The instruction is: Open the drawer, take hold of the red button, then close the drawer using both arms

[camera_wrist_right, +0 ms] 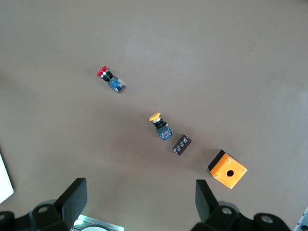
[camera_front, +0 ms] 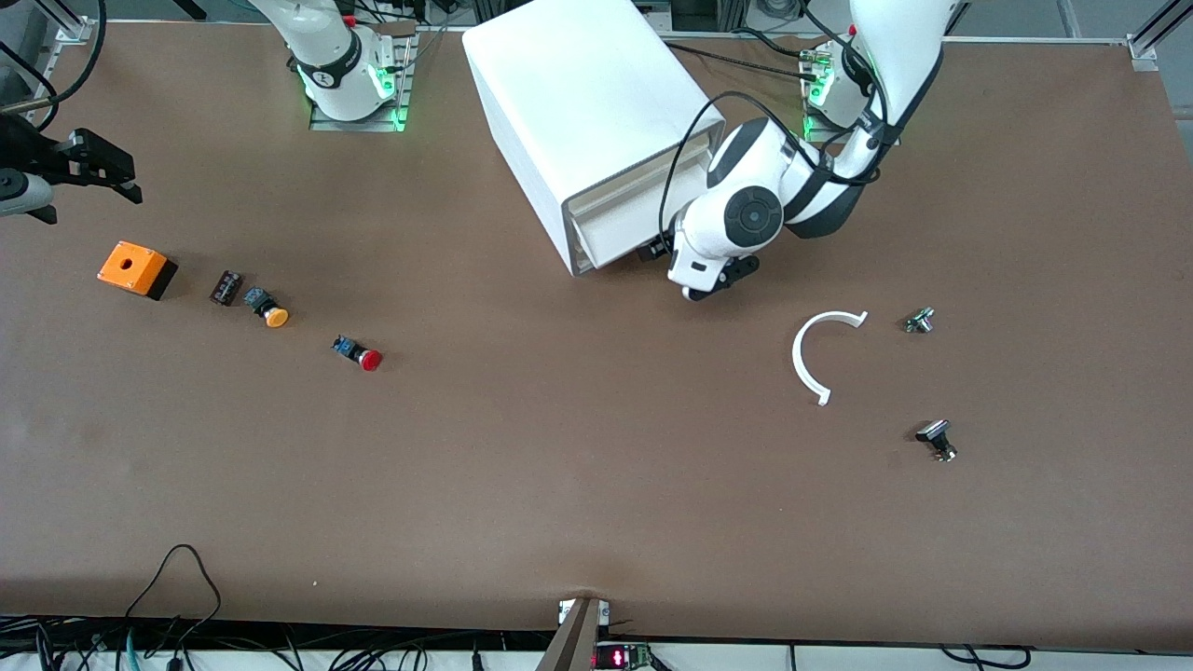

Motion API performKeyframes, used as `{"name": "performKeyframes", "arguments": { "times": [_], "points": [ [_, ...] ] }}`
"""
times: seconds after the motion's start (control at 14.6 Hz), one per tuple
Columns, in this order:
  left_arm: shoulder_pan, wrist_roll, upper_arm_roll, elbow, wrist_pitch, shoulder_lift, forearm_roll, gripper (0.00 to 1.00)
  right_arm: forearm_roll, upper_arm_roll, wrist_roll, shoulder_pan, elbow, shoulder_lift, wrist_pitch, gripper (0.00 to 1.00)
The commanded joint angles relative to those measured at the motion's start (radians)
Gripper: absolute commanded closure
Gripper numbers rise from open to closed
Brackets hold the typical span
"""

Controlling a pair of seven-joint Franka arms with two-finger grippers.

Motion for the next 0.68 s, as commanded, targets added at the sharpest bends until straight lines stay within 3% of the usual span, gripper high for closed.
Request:
{"name": "performKeyframes", "arguments": {
  "times": [0.0,0.62],
  "points": [
    [0.005,-0.003,-0.026,-0.037,-0.056,-0.047,-0.061,0.0,-0.01,-0.105,0.008,0.106,-0.021,-0.017,0.011,0.0],
    [0.042,0.013,-0.054,-0.042,-0.103,-0.059,-0.069,0.0,-0.007,-0.108,-0.024,0.11,0.023,-0.017,-0.043,0.0]
  ]
}}
